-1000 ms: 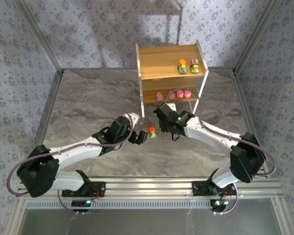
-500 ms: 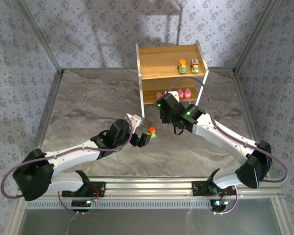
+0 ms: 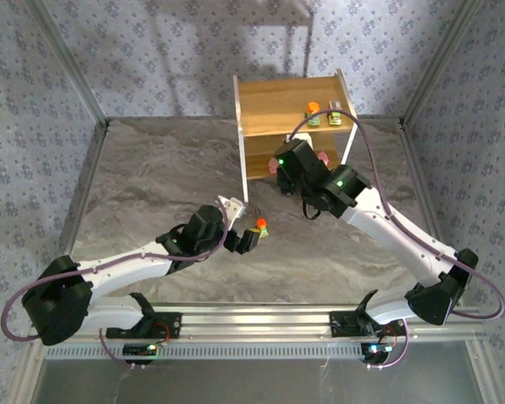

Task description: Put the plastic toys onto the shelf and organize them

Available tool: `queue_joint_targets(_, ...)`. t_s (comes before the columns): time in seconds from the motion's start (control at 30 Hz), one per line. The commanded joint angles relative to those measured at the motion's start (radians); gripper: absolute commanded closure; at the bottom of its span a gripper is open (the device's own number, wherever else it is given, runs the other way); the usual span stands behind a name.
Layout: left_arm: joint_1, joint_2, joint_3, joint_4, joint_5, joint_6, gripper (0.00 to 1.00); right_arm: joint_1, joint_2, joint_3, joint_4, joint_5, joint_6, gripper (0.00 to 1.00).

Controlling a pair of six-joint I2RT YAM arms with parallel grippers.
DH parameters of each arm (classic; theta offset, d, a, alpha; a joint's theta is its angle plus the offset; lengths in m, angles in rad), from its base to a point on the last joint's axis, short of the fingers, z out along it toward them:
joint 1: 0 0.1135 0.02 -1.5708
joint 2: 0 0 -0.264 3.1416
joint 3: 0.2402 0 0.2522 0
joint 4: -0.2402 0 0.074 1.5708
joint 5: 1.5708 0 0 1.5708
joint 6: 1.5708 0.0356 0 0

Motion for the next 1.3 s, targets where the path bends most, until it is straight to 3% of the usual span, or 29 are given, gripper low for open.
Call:
queue_joint_targets(0.0, -0.007, -0.029, -0.007, 0.034, 0.009, 0.019, 0.0, 0.0, -0.001, 0.064, -0.03, 0.031, -0.037, 0.7)
queue_joint_targets(0.63, -0.008, -0.035, -0.007, 0.026, -0.015, 0.023, 0.0, -0.041, 0.112, 0.316, -0.043, 0.041, -0.12, 0.7)
queue_joint_targets(1.0, -0.008, -0.06, -0.013, 0.016, -0.036, 0.029, 0.0, -0.125, 0.279, 0.559, -0.105, -0.023, -0.166, 0.7)
queue_joint_targets(1.27, -0.007, -0.07, -0.014, 0.01, -0.047, 0.033, 0.0, -0.18, 0.349, 0.625, -0.129, -0.07, -0.173, 0.69)
